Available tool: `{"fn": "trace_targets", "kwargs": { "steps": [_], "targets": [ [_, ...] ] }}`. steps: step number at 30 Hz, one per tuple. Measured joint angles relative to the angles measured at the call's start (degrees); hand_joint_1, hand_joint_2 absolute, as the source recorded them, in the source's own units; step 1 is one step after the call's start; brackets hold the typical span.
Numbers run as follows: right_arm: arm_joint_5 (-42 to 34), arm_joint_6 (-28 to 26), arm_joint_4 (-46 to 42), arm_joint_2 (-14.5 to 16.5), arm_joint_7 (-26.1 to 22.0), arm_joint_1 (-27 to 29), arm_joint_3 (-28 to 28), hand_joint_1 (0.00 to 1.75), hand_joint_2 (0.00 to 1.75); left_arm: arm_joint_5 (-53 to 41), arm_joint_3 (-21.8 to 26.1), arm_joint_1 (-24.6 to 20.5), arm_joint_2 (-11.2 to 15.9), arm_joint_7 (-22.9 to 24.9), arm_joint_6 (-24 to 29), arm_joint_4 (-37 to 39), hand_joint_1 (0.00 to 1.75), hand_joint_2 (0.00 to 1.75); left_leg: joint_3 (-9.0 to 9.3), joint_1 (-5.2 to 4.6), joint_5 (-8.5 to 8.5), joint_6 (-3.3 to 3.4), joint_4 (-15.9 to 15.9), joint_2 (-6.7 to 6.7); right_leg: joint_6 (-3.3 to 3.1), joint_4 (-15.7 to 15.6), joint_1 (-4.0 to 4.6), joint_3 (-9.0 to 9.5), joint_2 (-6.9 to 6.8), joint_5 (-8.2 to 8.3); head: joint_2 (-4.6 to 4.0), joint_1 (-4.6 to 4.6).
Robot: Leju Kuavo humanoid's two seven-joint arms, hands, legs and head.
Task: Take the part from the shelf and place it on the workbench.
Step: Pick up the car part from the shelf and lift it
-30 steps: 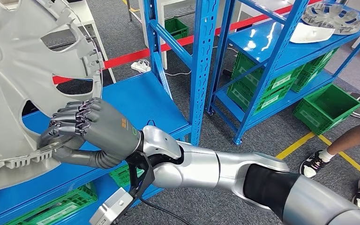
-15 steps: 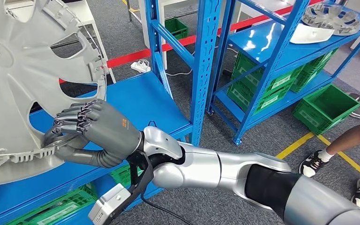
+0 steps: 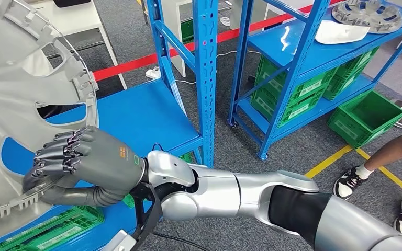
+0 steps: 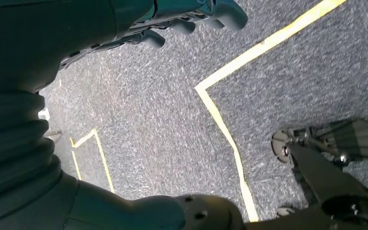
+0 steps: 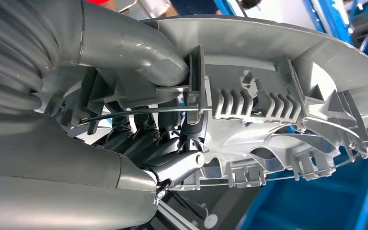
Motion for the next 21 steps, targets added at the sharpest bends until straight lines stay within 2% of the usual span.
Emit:
{"fn": "trace_targets", "kwargs": {
  "steps": [1, 3, 4, 5, 6, 7, 9, 10, 11, 12, 14, 15, 16, 17, 18, 19, 20, 21],
  "targets": [
    [-0.01, 0.16, 0.11, 0.21, -0.02, -0.16, 0.02, 1.75, 1.75, -0.03, 0.13, 0.20, -0.04, -0.28, 0.02, 0.01, 0.00, 1.75, -0.76, 0.01, -1.84, -0.05, 1.93, 0.00, -0.54, -0.12, 0.01, -0.34, -0.07, 0.43, 0.00, -0.07],
    [-0.16, 0.38, 0.48, 0.39, -0.13, -0.48, 0.03, 1.75, 1.75, -0.27, 0.29, 0.39, -0.12, -0.83, 0.02, 0.01, 0.00, 1.75, -3.05, -0.18, -6.87, 0.06, 8.85, 0.00, -1.16, -0.17, 0.28, -1.26, -0.18, 1.25, -0.01, -0.15],
    [-0.26, 0.42, 0.72, 0.39, -0.22, -0.58, 0.02, 1.75, 1.75, -0.45, 0.34, 0.42, -0.13, -1.06, 0.01, 0.00, 0.00, 1.75, -3.98, -0.31, -8.71, 0.13, 12.38, -0.01, -1.31, -0.17, 0.49, -1.81, -0.22, 1.68, 0.00, -0.21],
    [-0.37, 0.43, 0.96, 0.38, -0.33, -0.63, 0.02, 1.75, 1.75, -0.64, 0.38, 0.42, -0.13, -1.21, -0.02, -0.01, 0.00, 1.75, -4.25, -0.44, -9.47, 0.27, 14.57, -0.01, -1.39, -0.16, 0.70, -2.38, -0.24, 2.11, 0.00, -0.22],
    [-0.44, 0.43, 1.21, 0.36, -0.45, -0.66, 0.01, 1.75, 1.75, -0.85, 0.40, 0.40, -0.14, -1.30, -0.06, -0.01, 0.00, 1.75, -3.47, -0.61, -9.10, 0.54, 14.74, -0.02, -1.42, -0.15, 0.89, -2.97, -0.25, 2.59, 0.00, -0.21],
    [-0.51, 0.43, 1.43, 0.33, -0.57, -0.68, -0.01, 1.75, 1.75, -1.02, 0.43, 0.35, -0.14, -1.32, -0.16, -0.02, 0.00, 1.75, -1.63, -0.80, -7.96, 0.93, 12.83, -0.02, -1.40, -0.15, 1.05, -3.53, -0.23, 3.06, 0.00, -0.22],
    [-0.62, 0.41, 1.74, 0.30, -0.78, -0.78, -0.08, 1.75, 1.75, -1.25, 0.44, 0.15, -0.13, -1.31, -0.39, -0.08, 0.00, 1.75, 4.07, -1.36, -6.12, 1.93, 5.14, -0.09, -1.14, -0.12, 1.31, -4.48, -0.18, 4.01, -0.01, -0.20],
    [-0.66, 0.41, 1.86, 0.29, -0.85, -0.83, -0.13, 1.75, 1.75, -1.29, 0.44, 0.04, -0.13, -1.30, -0.49, -0.12, 0.00, 1.75, 6.15, -1.65, -5.78, 2.22, 2.02, -0.12, -0.87, -0.18, 1.36, -4.72, -0.18, 4.46, -0.01, -0.13],
    [-0.67, 0.40, 1.96, 0.28, -0.88, -0.90, -0.17, 1.75, 1.75, -1.31, 0.44, -0.04, -0.12, -1.29, -0.53, -0.16, 0.00, 1.75, 7.34, -1.92, -5.84, 2.45, -0.11, -0.16, -0.53, -0.26, 1.35, -4.85, -0.21, 4.89, -0.01, -0.09],
    [-0.68, 0.40, 2.07, 0.27, -0.92, -0.95, -0.20, 1.75, 1.75, -1.32, 0.45, -0.09, -0.12, -1.26, -0.55, -0.20, 0.00, 1.75, 7.54, -2.15, -5.89, 2.62, -0.94, -0.17, -0.15, -0.46, 1.31, -4.89, -0.25, 5.36, -0.01, -0.08],
    [-0.70, 0.41, 2.34, 0.25, -1.03, -1.06, -0.21, 1.75, 1.75, -1.34, 0.46, -0.10, -0.24, -1.07, -0.56, -0.20, 0.00, 1.75, 6.86, -2.11, -4.84, 3.31, -1.38, -0.02, 0.62, -0.87, 1.22, -5.02, -0.25, 6.06, 0.00, -0.19],
    [-0.77, 0.41, 2.48, 0.24, -1.13, -1.12, -0.21, 1.75, 1.75, -1.38, 0.47, -0.12, -0.32, -0.92, -0.56, -0.21, 0.00, 1.75, 6.52, -1.99, -4.16, 3.79, -1.62, 0.12, 0.97, -0.58, 1.21, -5.35, -0.27, 5.43, 0.00, -0.19],
    [-0.86, 0.41, 2.62, 0.21, -1.26, -1.21, -0.22, 1.75, 1.75, -1.42, 0.47, -0.14, -0.42, -0.80, -0.55, -0.22, 0.00, 1.75, 6.02, -1.83, -3.40, 4.22, -1.89, 0.28, 1.26, 0.77, 1.21, -5.97, -0.30, 3.66, 0.00, -0.17],
    [-1.00, 0.41, 2.79, 0.20, -1.45, -1.29, -0.22, 1.75, 1.75, -1.44, 0.49, -0.17, -0.54, -0.72, -0.54, -0.25, 0.00, 1.75, 5.41, -1.75, -2.71, 4.53, -1.99, 0.42, 1.46, 3.24, 1.14, -6.79, -0.36, 1.05, 0.00, -0.12],
    [-1.14, 0.42, 2.95, 0.19, -1.68, -1.36, -0.23, 1.75, 1.75, -1.44, 0.52, -0.16, -0.67, -0.68, -0.50, -0.27, 0.00, 1.75, 4.60, -1.77, -2.08, 4.76, -1.99, 0.47, 1.66, 6.61, 1.14, -7.68, -0.43, -1.85, 0.00, -0.07],
    [-1.28, 0.43, 3.14, 0.16, -1.89, -1.39, -0.24, 1.75, 1.75, -1.39, 0.57, -0.14, -0.82, -0.69, -0.47, -0.28, 0.00, 1.75, 3.78, -1.80, -1.46, 4.86, -1.92, 0.54, 1.81, 10.19, 1.14, -8.41, -0.44, -4.05, 0.00, -0.07],
    [-1.40, 0.44, 3.34, 0.14, -2.04, -1.39, -0.24, 1.75, 1.75, -1.34, 0.61, -0.12, -1.00, -0.74, -0.44, -0.28, 0.00, 1.75, 2.92, -1.83, -0.88, 4.89, -1.80, 0.58, 1.92, 12.89, 1.15, -8.63, -0.44, -4.91, 0.00, -0.07],
    [-1.49, 0.46, 3.52, 0.11, -2.12, -1.39, -0.24, 1.75, 1.75, -1.31, 0.64, -0.11, -1.14, -0.80, -0.42, -0.28, 0.00, 1.75, 2.05, -1.86, -0.31, 4.86, -1.64, 0.62, 1.94, 14.04, 1.16, -8.09, -0.44, -4.57, 0.00, -0.07]
  ]
}}
